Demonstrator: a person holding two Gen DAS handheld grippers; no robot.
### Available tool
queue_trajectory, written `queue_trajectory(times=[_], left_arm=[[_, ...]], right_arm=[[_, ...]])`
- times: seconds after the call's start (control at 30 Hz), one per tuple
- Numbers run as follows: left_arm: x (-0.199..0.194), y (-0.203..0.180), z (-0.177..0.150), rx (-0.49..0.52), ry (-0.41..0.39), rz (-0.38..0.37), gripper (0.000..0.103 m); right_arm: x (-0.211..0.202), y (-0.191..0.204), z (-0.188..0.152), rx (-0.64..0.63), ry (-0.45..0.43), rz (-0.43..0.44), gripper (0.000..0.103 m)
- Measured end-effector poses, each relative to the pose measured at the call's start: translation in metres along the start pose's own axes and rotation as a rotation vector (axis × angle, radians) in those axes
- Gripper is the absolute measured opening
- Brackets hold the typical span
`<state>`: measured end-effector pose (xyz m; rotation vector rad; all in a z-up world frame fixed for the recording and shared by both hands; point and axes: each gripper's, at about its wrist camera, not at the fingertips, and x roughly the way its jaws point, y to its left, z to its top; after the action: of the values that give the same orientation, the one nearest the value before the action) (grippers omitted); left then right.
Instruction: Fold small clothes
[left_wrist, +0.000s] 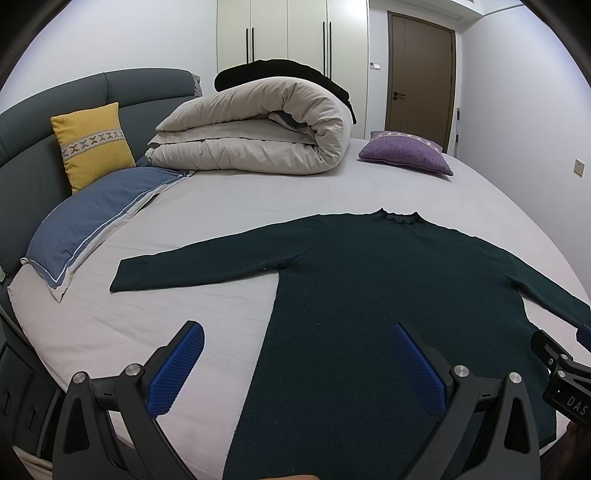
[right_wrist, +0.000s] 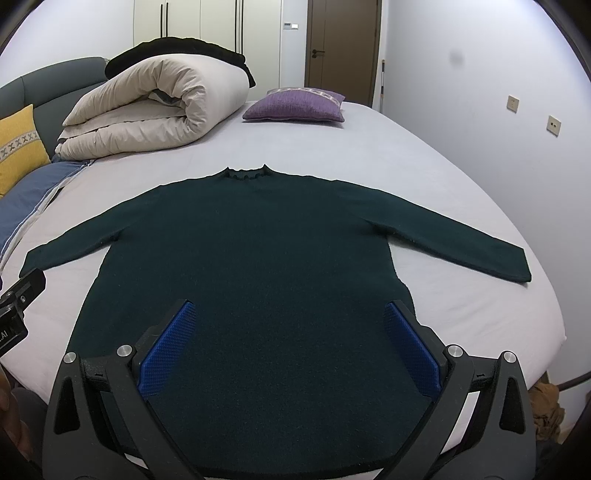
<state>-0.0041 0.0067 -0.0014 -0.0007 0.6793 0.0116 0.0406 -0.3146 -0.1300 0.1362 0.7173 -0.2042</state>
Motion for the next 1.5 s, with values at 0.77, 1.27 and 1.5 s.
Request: queue_trajectory(times=[0.77, 1.27, 1.5], left_arm=[[0.008, 0.0, -0.007, -0.009, 0.02, 0.0, 0.103], [0.039, -0.079, -0.026, 0.374, -0.043, 0.189, 0.103], [0.073, -0.118, -0.019, 0.534, -0.123, 0.262, 0.103]], right_arm=[[0.009, 0.001, 0.001, -0.003, 0.019, 0.001, 0.103], [0.068, -0.201, 0.006, 0.469, 0.013, 0.086, 0.103], [0.126, -0.408, -0.047, 1.018, 0.011, 0.041, 0.087]])
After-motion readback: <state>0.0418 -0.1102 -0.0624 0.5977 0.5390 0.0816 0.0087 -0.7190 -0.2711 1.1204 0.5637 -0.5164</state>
